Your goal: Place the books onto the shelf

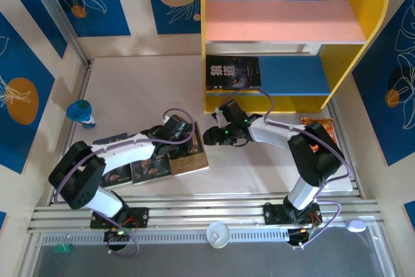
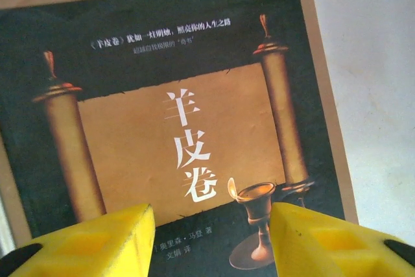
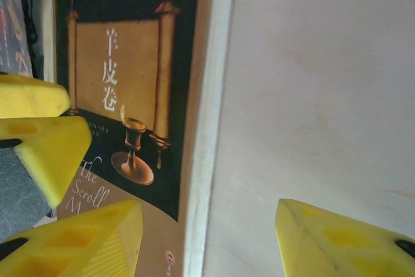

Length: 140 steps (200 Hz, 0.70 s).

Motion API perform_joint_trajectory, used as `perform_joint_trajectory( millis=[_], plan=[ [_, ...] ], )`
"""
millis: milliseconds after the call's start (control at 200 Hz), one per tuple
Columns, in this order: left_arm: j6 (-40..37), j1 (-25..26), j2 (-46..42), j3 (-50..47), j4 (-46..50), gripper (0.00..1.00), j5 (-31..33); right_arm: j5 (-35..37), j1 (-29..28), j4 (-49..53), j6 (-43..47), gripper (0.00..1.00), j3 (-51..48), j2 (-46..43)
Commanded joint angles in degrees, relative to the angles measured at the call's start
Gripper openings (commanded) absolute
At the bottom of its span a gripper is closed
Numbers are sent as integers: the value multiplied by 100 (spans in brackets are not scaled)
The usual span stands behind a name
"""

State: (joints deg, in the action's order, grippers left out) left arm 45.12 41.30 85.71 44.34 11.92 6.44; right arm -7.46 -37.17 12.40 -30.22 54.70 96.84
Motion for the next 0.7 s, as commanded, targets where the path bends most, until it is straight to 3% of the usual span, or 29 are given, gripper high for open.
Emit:
perform_joint_trajectory(
  millis=[0,230,475,580,695],
  plan=[
    [178,-61,162,-115,-396,49,-330,193,-118,-75,-205,57,241,169],
    [678,84,550,-414,-1161,48,-776,348,-192,152,-182,56,332,372],
    [1189,368,1251,-263,-2203,46,-1342,417,182,455,-37,56,150,134],
    [1176,384,1265,-209,-2247,46,-1320,445,301,481,2,56,18,0],
    [853,382,979,-34,-1670,46,-1048,448,383,468,41,56,-64,-52]
  ],
)
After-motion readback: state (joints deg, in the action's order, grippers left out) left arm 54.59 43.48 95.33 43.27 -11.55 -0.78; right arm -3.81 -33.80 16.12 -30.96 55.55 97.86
